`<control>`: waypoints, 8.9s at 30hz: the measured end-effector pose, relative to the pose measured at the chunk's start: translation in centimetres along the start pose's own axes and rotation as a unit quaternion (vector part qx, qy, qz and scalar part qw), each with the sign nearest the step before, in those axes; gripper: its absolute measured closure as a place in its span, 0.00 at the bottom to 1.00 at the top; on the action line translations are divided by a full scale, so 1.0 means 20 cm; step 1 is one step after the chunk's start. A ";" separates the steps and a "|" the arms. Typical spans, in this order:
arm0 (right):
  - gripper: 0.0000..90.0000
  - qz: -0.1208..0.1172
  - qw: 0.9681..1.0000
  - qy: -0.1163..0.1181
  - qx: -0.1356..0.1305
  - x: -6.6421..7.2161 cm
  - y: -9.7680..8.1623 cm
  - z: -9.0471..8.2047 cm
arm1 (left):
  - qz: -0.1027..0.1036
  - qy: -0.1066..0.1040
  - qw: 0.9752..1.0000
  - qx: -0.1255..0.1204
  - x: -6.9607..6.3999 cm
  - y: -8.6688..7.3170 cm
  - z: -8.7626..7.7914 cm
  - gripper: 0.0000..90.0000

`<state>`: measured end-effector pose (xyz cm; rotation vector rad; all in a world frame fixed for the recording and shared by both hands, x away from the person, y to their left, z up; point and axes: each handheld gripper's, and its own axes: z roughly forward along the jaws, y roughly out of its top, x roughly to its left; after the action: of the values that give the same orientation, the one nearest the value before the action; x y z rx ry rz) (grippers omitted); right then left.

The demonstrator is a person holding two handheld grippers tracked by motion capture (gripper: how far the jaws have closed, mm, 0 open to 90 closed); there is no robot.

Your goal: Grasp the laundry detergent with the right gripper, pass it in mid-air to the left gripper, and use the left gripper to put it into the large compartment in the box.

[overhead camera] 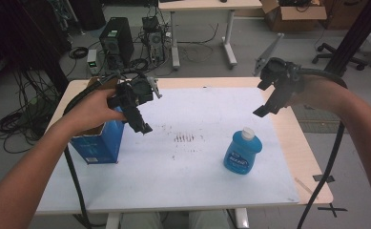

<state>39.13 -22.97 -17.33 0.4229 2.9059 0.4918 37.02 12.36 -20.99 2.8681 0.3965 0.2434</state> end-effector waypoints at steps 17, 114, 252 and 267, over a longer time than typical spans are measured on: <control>0.07 0.030 0.999 0.010 0.004 0.16 -0.17 0.01 | 0.009 0.001 1.000 0.006 -0.01 0.03 0.02 0.06; 0.07 0.119 0.973 0.018 -0.197 0.36 -0.70 0.54 | 0.008 0.004 1.000 0.002 -0.01 0.06 0.06 0.06; 0.46 0.113 0.916 -0.001 -0.385 0.41 -0.72 0.93 | 0.001 0.000 1.000 0.005 0.01 0.05 0.11 0.06; 0.48 0.112 0.915 0.012 -0.388 0.39 -0.69 0.89 | 0.001 0.001 1.000 0.002 0.01 0.04 0.09 0.06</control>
<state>31.88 -27.84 -39.50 0.6056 2.3983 1.5932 37.82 11.23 -22.52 2.8716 0.3963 0.2471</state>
